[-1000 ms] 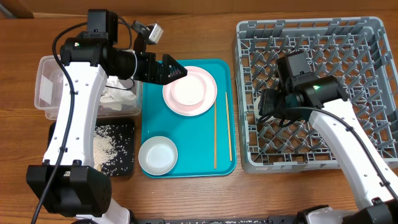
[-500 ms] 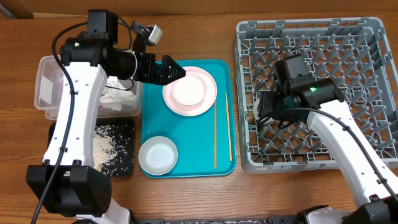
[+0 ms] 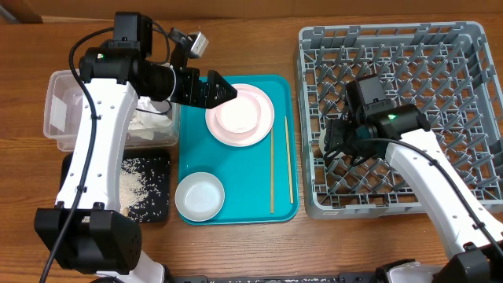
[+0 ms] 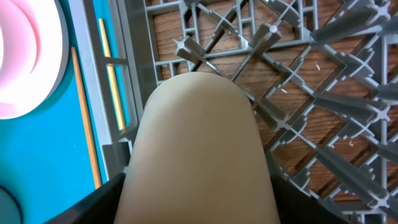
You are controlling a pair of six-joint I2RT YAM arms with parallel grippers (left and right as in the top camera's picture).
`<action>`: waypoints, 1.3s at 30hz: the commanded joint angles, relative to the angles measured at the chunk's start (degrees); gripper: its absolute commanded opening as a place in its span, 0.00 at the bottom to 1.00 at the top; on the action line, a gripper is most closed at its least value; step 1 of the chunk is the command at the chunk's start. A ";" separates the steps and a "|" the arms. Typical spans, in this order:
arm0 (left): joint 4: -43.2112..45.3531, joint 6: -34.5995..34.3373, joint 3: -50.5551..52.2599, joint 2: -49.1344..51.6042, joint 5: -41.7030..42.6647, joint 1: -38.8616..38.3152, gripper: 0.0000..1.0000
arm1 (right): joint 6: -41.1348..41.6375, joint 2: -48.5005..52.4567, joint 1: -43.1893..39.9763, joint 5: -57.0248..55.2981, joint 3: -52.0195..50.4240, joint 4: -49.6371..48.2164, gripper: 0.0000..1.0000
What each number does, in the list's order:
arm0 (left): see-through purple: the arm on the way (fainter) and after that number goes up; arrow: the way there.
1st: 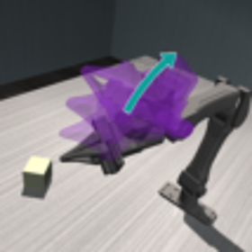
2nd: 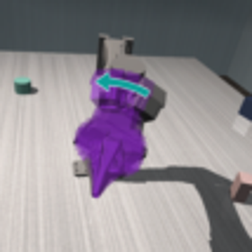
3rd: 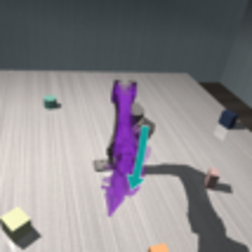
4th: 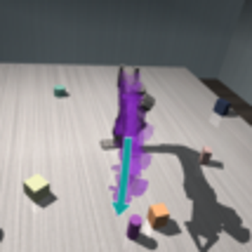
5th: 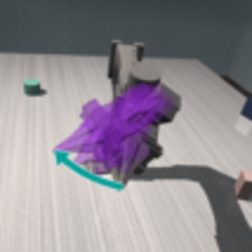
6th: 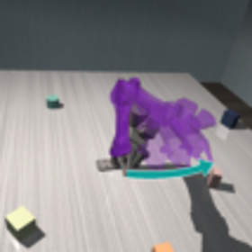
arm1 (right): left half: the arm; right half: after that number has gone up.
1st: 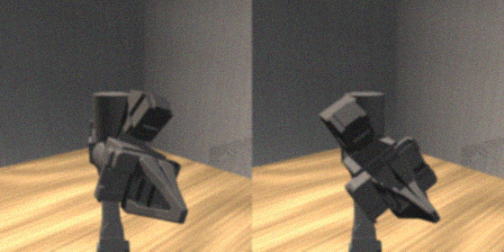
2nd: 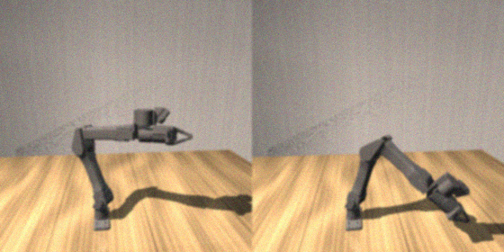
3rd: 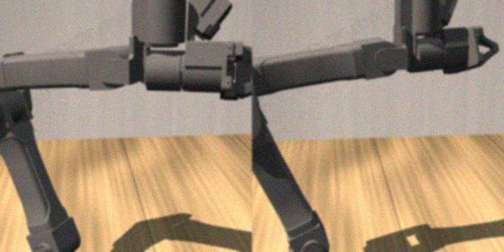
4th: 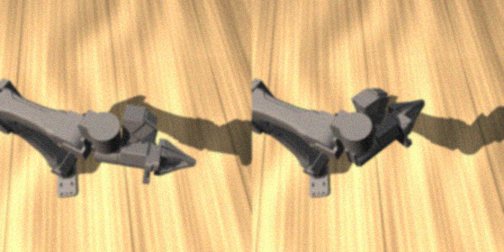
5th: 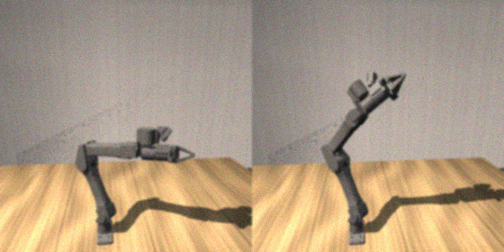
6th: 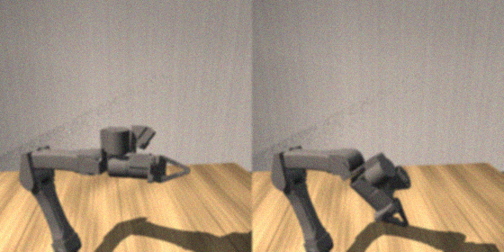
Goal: Sort waste into correct bins and load items into the dishwasher
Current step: 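Place the white cup upside down in the dish rack with right gripper, then grasp the pink-white plate rim with the left gripper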
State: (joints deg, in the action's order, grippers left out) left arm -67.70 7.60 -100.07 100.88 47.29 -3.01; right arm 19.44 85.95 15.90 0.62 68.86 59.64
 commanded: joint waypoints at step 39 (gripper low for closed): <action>1.70 -14.21 1.36 0.24 -22.91 -9.53 0.74 | -3.17 -0.09 0.11 5.03 16.55 3.72 1.00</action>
State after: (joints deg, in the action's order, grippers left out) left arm -66.96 -0.32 -99.35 100.88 34.24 -11.70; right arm 16.45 86.32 15.90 5.39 84.64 63.57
